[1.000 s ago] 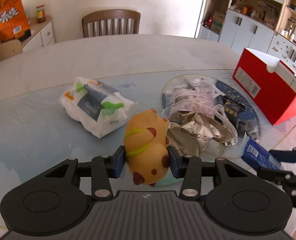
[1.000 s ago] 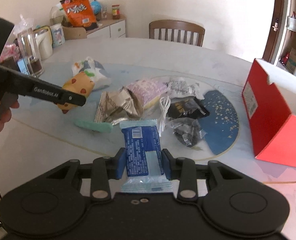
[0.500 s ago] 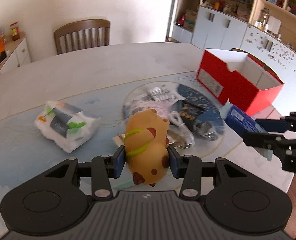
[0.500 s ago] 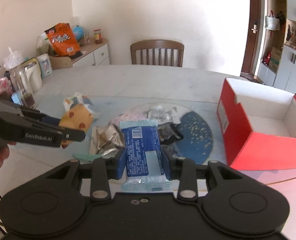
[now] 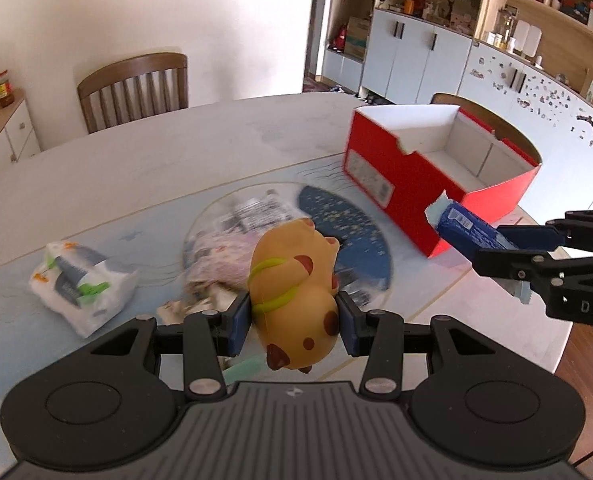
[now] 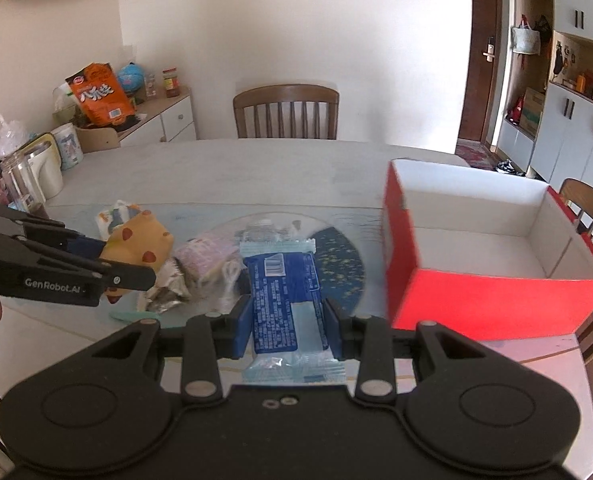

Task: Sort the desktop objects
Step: 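Carry the blue bar with the right tool while the left tool carries the toy toward the red box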

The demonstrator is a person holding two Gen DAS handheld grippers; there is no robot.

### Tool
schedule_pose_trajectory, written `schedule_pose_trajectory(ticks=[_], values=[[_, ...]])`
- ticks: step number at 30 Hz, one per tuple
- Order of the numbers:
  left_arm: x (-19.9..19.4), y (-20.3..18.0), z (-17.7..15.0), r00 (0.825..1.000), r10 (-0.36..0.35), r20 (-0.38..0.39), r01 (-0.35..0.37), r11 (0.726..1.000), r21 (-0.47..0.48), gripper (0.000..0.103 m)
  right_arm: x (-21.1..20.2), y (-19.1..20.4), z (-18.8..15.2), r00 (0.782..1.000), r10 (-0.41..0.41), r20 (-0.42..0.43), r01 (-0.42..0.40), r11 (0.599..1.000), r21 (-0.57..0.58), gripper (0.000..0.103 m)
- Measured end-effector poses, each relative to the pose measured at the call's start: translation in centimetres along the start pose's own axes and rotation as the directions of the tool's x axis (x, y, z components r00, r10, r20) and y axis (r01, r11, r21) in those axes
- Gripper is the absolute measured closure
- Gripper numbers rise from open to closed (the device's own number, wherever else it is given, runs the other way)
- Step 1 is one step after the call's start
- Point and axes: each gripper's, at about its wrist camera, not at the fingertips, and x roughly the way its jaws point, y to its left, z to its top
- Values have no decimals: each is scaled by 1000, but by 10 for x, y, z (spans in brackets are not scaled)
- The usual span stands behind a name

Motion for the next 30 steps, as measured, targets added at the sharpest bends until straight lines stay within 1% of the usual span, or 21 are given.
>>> schedule_pose_trajectory(ticks=[6, 12, 16, 20, 22, 26, 30], values=[[12, -39, 24, 1000, -21, 10, 21, 1000, 20, 59, -8, -40, 8, 1000, -19, -1, 19, 1000, 17, 66], [27, -79, 55, 998, -44, 34, 42, 998, 56, 59, -18, -86, 15, 999, -46, 19, 45, 998, 35, 66], [39, -102, 72, 997, -65, 31, 63, 995, 75, 59, -21, -117, 18, 997, -70, 30, 68, 996, 49, 66], [54, -125, 87, 997, -74, 28, 71, 992, 104, 59, -21, -142, 23, 995, -90, 36, 88, 994, 58, 66], [60, -135, 96, 996, -74, 40, 69, 990, 120, 58, -18, -154, 27, 994, -98, 38, 96, 993, 62, 66], [74, -152, 112, 995, -86, 44, 79, 988, 130, 58, -15, -175, 33, 992, -120, 44, 117, 992, 52, 66], [91, -171, 126, 995, -87, 40, 80, 984, 160, 58, -8, -191, 40, 991, -126, 48, 125, 992, 35, 66]])
